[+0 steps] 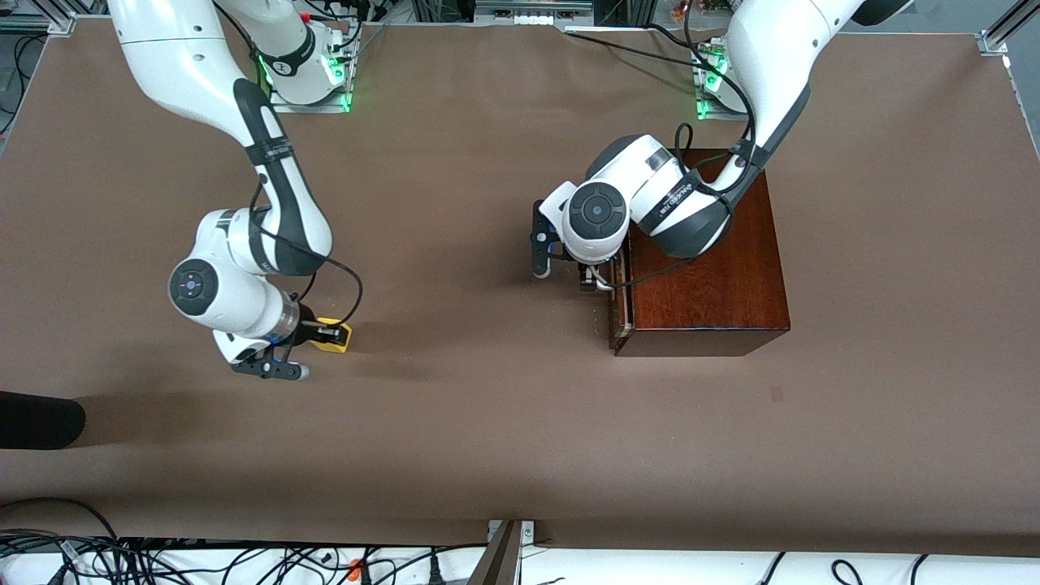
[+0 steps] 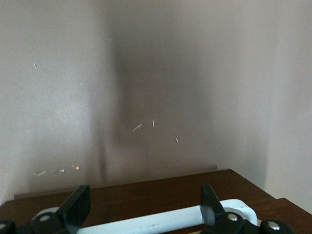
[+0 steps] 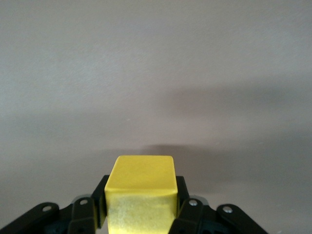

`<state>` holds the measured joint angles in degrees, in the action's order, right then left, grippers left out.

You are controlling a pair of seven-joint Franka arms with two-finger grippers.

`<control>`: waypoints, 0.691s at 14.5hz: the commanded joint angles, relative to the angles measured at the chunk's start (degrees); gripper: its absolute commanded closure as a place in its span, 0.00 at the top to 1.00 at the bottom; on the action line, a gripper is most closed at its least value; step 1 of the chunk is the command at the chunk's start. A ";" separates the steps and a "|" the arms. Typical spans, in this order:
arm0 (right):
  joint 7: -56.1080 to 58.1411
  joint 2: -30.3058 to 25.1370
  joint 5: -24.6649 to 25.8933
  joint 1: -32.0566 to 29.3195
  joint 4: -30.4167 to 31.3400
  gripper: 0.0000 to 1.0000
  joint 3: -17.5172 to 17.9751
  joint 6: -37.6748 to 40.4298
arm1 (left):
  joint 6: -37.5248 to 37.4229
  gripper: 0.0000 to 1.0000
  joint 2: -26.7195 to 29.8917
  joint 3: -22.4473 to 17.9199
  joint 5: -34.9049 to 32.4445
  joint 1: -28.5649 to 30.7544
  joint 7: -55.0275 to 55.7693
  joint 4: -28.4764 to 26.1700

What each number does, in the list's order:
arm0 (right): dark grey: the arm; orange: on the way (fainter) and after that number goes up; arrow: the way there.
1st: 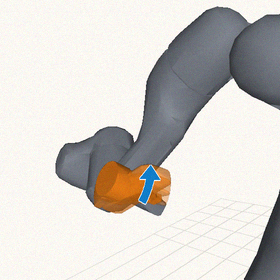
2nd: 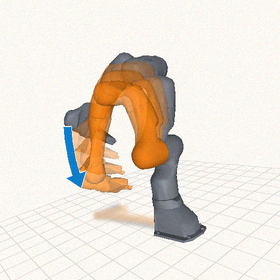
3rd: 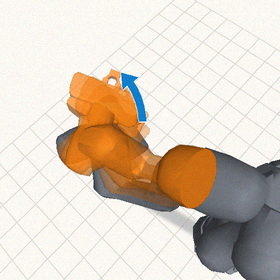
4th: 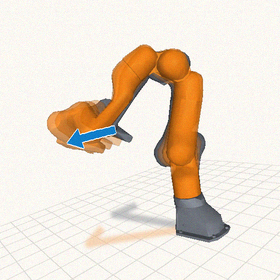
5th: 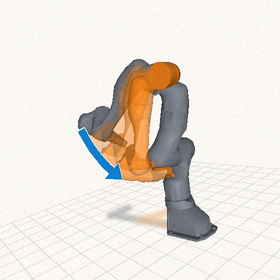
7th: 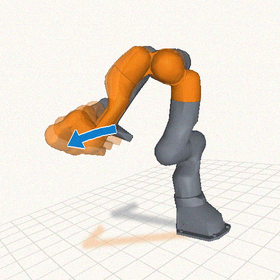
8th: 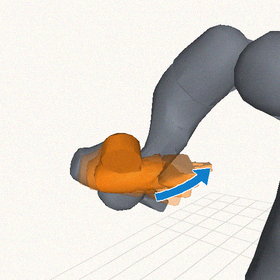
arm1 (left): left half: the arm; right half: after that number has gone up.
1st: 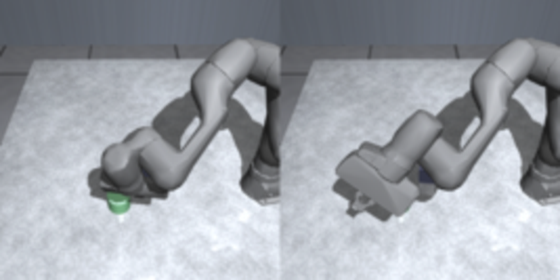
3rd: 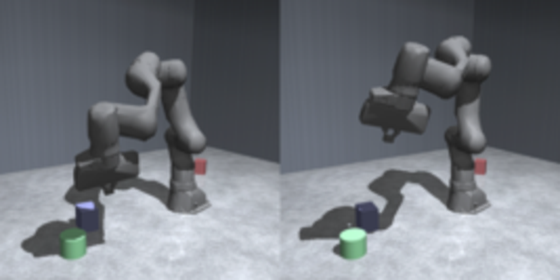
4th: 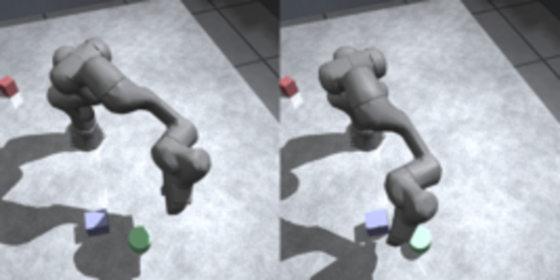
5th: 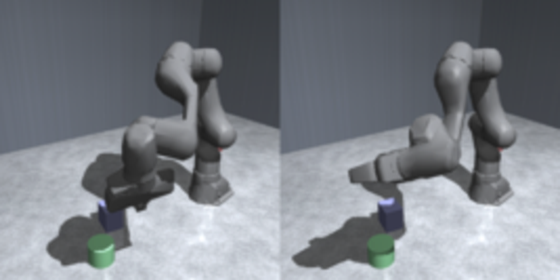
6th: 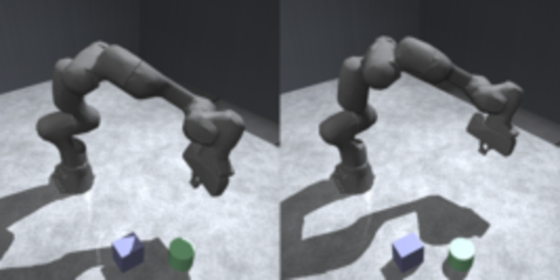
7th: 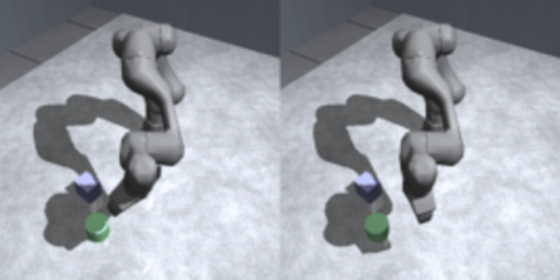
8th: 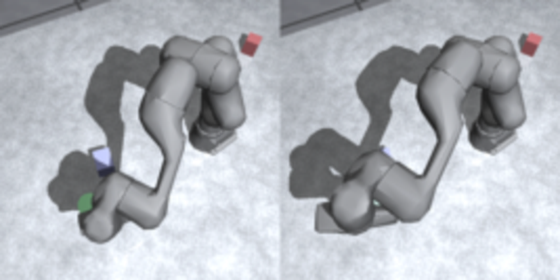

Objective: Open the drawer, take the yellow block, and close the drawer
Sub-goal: 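Push the drawer shut into the box with the left gripper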

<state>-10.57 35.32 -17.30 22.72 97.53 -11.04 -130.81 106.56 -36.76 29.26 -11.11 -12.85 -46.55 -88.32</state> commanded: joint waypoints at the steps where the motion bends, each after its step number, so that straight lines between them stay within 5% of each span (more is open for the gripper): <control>1: -1.03 2.56 -0.98 0.22 -2.69 0.13 -0.30 0.99 | -3.11 1.00 2.83 0.19 -1.72 1.16 -1.17 -0.62; 4: -1.21 3.09 -1.07 0.22 -2.78 0.19 -0.30 0.99 | -3.12 1.00 3.01 0.19 -1.72 1.25 -1.17 -0.62; 5: -1.47 3.00 -1.07 0.22 -2.78 0.37 -0.30 1.08 | -3.20 1.00 3.01 0.19 -1.72 1.25 -1.17 -0.62; 6: -2.08 3.00 -1.41 0.31 -2.78 0.77 -0.30 0.91 | -3.20 1.00 3.01 0.19 -1.72 1.25 -1.17 -0.62; 7: -1.83 2.74 -1.33 0.31 -2.78 1.00 -0.30 0.91 | -3.12 1.00 3.01 0.28 -1.20 1.25 -1.17 -0.53; 10: -0.51 0.64 -1.33 0.13 -3.05 1.00 -0.38 1.60 | -3.20 1.00 5.45 0.80 2.91 1.25 -0.30 -0.27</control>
<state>-11.78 37.83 -17.57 23.09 95.23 -11.34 -130.82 104.78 -34.87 29.42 -10.73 -12.14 -46.56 -88.16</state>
